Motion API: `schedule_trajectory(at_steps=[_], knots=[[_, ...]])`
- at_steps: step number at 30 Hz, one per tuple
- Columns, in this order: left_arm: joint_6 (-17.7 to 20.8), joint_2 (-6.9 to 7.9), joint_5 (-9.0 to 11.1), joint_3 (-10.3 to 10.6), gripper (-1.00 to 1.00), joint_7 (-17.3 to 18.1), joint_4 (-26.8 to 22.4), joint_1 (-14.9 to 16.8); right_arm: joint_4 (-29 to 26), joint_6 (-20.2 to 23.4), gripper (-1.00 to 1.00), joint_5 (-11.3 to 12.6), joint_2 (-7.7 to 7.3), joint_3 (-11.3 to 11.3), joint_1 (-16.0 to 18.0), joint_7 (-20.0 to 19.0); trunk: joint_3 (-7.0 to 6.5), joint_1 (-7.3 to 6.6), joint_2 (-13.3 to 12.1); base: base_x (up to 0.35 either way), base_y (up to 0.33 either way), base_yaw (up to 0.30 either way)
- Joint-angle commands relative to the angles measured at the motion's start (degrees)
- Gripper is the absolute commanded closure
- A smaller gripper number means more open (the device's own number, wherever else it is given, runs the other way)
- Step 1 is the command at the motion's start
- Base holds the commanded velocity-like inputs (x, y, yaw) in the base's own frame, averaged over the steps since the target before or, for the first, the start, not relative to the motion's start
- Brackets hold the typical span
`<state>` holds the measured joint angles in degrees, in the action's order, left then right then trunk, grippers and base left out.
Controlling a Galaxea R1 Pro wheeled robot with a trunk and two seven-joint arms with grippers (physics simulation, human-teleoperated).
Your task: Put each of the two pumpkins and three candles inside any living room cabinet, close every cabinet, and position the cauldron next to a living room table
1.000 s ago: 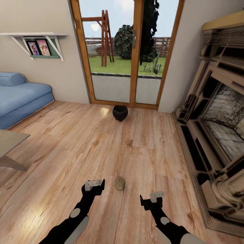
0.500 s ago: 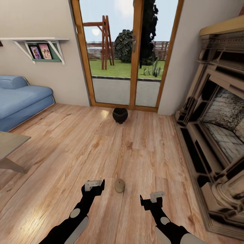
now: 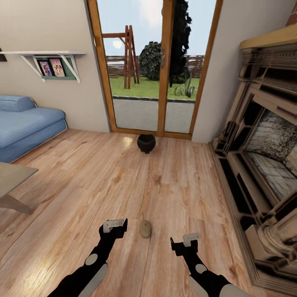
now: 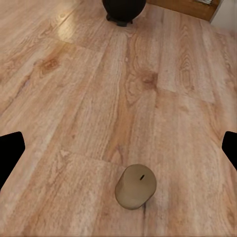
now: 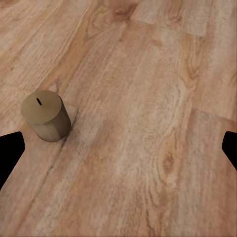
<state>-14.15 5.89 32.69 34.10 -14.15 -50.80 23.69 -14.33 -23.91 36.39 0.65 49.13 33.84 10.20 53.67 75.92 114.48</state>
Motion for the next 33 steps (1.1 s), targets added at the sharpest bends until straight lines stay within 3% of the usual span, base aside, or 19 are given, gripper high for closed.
schedule_trajectory(at_steps=[1, 33], knots=[[0.0, 0.0, 0.0, 0.0, -1.0, 0.0, 0.0, 0.0, 0.0, 0.0, -1.0, 0.0, 0.01, 0.0, 0.0, 0.0, -0.1, 0.0, 0.0, 0.0, 0.0, 0.0], [0.0, 0.09, 0.0, -0.4, -1.0, 0.0, 0.1, 0.0, 0.0, 0.0, -1.0, 0.0, 0.75, 0.0, 0.0, 0.0, -3.04, 0.0, 0.0, 0.0, 0.0, 0.081]])
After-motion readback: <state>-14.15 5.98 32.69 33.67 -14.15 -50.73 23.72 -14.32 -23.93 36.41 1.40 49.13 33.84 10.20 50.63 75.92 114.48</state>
